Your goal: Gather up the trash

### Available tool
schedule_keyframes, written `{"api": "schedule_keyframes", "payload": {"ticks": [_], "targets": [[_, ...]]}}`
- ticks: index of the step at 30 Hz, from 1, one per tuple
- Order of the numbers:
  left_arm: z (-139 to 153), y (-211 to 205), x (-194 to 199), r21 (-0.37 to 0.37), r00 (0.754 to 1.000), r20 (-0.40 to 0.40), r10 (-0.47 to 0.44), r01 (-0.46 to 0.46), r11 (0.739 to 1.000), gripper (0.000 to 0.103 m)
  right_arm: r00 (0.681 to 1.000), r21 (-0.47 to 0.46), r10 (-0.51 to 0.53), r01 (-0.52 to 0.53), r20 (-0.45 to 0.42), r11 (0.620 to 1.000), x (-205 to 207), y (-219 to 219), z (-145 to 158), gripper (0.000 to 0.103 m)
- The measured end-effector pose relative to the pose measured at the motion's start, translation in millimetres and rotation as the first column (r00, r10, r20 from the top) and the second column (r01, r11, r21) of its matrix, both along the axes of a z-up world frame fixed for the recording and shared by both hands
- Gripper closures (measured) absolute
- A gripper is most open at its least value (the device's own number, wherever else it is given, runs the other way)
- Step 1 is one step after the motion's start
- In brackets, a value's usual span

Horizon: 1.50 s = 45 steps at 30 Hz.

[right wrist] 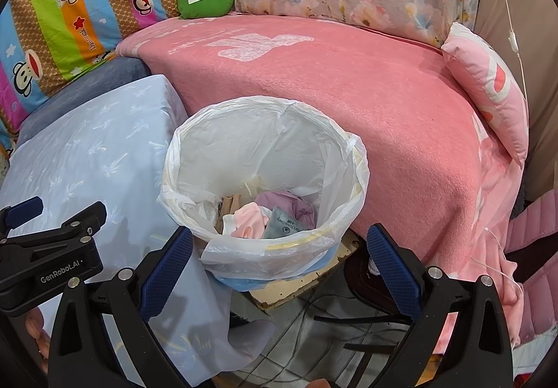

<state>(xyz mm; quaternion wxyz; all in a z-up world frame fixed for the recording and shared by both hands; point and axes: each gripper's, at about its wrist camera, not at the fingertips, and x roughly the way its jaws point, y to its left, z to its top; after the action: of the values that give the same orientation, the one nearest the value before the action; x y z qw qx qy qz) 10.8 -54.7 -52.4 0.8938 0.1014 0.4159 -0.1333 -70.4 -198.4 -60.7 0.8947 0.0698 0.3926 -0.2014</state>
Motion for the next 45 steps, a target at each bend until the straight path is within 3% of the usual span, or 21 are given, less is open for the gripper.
{"api": "schedule_keyframes", "payload": {"ticks": [45], "targets": [[2.4, -5.1, -6.7, 0.011, 1.000, 0.007, -0.018, 0.018, 1.000, 0.007, 1.000, 0.002, -0.003, 0.003, 0.001, 1.000, -2.8, -3.5, -0.3, 0.006]]}}
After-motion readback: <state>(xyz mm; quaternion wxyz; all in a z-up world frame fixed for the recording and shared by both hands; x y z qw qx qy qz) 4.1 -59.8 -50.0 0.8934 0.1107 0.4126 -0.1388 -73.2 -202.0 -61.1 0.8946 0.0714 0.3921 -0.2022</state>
